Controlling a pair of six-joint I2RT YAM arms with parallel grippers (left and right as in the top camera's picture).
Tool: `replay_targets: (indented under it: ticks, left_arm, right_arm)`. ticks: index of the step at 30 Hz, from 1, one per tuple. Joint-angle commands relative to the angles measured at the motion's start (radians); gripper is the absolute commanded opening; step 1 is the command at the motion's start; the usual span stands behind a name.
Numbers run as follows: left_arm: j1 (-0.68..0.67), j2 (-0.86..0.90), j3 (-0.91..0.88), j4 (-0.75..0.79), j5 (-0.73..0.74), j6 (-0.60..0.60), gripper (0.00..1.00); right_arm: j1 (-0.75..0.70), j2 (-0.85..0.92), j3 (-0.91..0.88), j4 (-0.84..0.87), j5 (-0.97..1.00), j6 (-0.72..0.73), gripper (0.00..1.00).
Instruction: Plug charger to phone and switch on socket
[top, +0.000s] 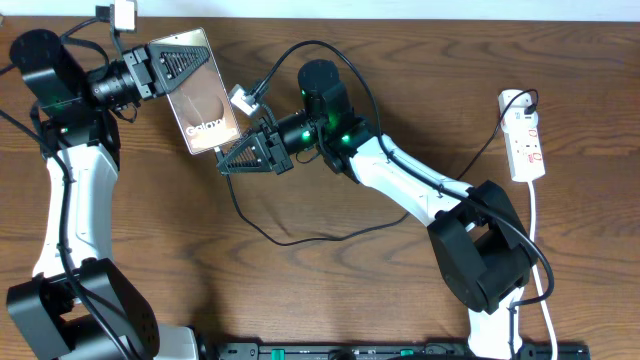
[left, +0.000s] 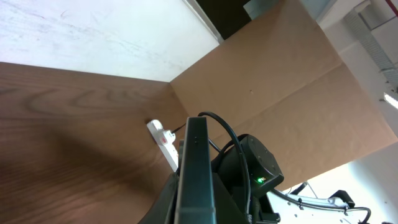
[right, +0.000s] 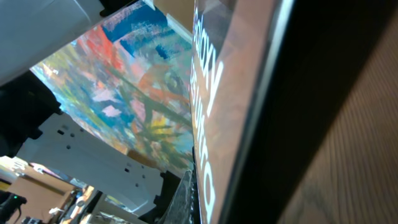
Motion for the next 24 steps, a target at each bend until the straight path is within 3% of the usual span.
replay_targets:
  ticks: [1,24]
  left_arm:
    - [-0.014,-0.002,0.003,0.001,0.062,0.026,0.07]
    - [-0.014,-0.002,0.003,0.000,0.062,0.040,0.07]
  right_arm:
    - [-0.010,-0.010,0.022,0.019,0.053,0.011,0.01]
    - [-0.010,-0.010,0.022,0.018,0.120,0.077,0.01]
